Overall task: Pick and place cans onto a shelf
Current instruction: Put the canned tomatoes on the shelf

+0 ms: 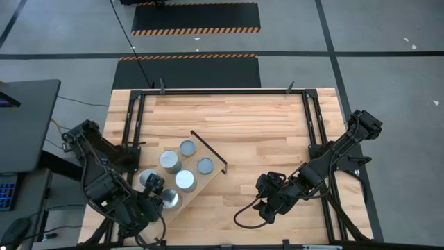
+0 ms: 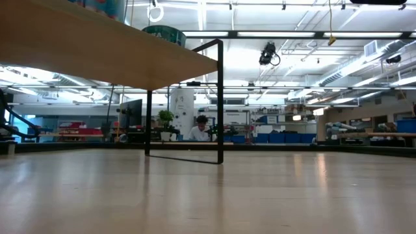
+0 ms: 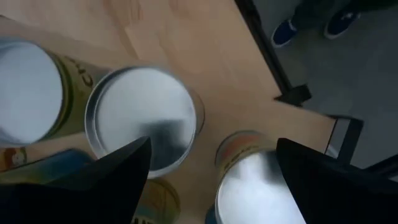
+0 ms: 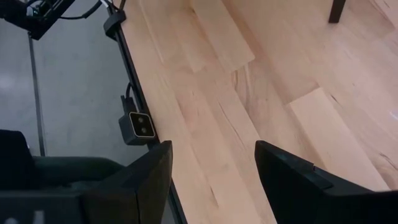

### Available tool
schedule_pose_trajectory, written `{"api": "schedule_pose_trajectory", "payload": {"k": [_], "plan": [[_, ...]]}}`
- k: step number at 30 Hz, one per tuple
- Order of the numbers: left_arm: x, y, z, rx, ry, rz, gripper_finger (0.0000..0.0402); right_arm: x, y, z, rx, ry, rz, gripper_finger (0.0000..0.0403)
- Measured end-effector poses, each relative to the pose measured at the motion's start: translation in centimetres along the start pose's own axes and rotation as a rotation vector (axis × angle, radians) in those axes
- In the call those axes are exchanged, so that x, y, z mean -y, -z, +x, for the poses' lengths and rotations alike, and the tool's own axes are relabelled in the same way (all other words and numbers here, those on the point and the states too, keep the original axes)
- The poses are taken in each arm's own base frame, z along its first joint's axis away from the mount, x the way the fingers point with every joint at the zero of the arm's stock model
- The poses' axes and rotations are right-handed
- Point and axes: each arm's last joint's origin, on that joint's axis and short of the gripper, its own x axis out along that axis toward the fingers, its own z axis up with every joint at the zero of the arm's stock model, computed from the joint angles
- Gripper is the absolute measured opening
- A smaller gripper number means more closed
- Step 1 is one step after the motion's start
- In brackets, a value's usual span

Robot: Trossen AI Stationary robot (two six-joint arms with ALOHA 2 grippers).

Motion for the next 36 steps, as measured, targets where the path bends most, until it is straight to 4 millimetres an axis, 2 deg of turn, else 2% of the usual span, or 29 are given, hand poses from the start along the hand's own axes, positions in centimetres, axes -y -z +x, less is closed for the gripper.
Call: {"api": "schedule_pose_trajectory", "payload": {"k": [6,12,19,33,36], "plan": [[0.0,-0.1,0.0,0.012,0.006,-0.005,0.0353,0.0,0.0,0.0,0.0,0.0,0.002,0.0236],[-0.3,0.0,-1.4,0.006,0.006,-0.013,0.0352,0.0,0.0,0.0,0.0,0.0,0.002,0.0236],[0.1,0.9,0.0,-0.098,-0.011,0.024,0.0352,0.0,-0.1,0.0,0.005,0.003,0.002,0.0236],[0.5,0.4,0.4,-0.03,0.015,0.009,0.0352,0.0,-0.1,0.0,0.012,-0.003,0.007,0.0236],[0.5,0.1,-0.1,-0.01,0.023,0.004,0.0352,0.0,-0.1,0.0,0.012,-0.002,0.007,0.0236]]}}
